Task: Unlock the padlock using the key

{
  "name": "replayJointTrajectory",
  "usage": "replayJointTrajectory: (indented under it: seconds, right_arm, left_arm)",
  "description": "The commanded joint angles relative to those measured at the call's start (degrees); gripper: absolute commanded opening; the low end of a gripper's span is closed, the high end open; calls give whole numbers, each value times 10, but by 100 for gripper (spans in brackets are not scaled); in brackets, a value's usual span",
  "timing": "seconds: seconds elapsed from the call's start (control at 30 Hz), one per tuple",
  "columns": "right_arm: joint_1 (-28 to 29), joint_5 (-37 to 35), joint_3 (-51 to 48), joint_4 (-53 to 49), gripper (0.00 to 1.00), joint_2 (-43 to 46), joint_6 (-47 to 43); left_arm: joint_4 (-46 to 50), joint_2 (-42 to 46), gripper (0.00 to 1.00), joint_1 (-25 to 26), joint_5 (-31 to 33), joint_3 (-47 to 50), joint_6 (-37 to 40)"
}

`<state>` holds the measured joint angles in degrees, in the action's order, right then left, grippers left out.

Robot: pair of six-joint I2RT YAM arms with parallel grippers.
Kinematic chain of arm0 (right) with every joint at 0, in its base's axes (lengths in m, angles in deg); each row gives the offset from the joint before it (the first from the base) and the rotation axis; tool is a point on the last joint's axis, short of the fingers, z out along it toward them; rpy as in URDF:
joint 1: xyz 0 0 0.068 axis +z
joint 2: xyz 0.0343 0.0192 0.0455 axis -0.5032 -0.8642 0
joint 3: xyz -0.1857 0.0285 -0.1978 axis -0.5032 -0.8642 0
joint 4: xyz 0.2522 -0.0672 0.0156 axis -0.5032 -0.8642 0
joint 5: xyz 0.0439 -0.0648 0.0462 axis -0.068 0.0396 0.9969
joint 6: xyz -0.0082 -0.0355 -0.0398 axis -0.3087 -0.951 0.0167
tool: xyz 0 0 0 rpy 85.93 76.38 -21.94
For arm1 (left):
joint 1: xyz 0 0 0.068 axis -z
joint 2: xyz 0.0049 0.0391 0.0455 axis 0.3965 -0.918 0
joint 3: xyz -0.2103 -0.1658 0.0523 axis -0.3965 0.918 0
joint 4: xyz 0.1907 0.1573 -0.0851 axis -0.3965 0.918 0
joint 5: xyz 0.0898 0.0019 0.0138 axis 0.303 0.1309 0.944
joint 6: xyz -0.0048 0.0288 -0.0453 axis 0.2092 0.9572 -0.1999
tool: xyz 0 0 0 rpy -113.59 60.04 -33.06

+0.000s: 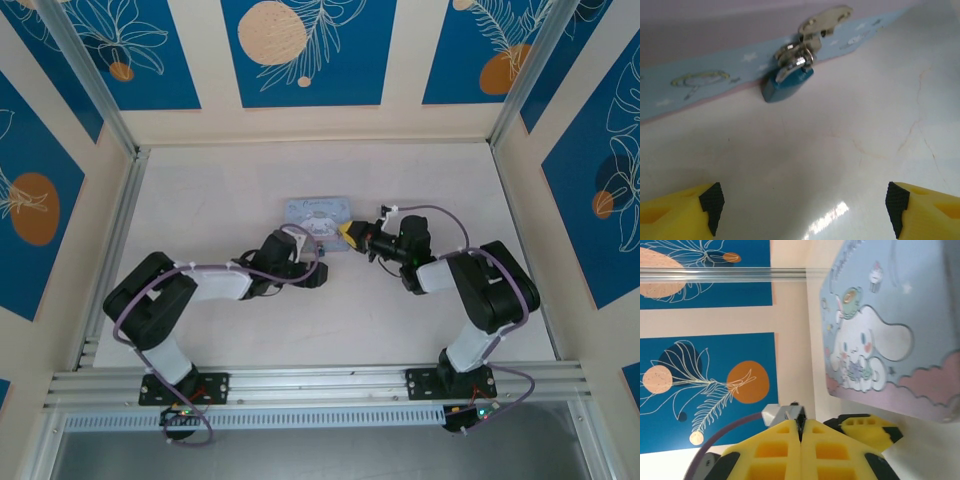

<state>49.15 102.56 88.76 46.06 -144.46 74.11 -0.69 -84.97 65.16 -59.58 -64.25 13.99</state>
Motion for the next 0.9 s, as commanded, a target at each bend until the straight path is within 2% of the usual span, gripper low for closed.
replayJointTrajectory:
  seconds: [0.0, 0.47, 0.87]
  right_arm:
    - [-8, 9, 35, -63, 0, 6, -25]
    - [-14, 2, 109, -116, 0, -67, -27]
    - [-17, -14, 125, -130, 0, -100, -25]
  left_arm:
    - [-43, -23, 84, 4, 26, -17, 7]
    - [-139, -98, 83, 8, 82, -28, 9]
    - [-171, -141, 82, 13, 38, -75, -22]
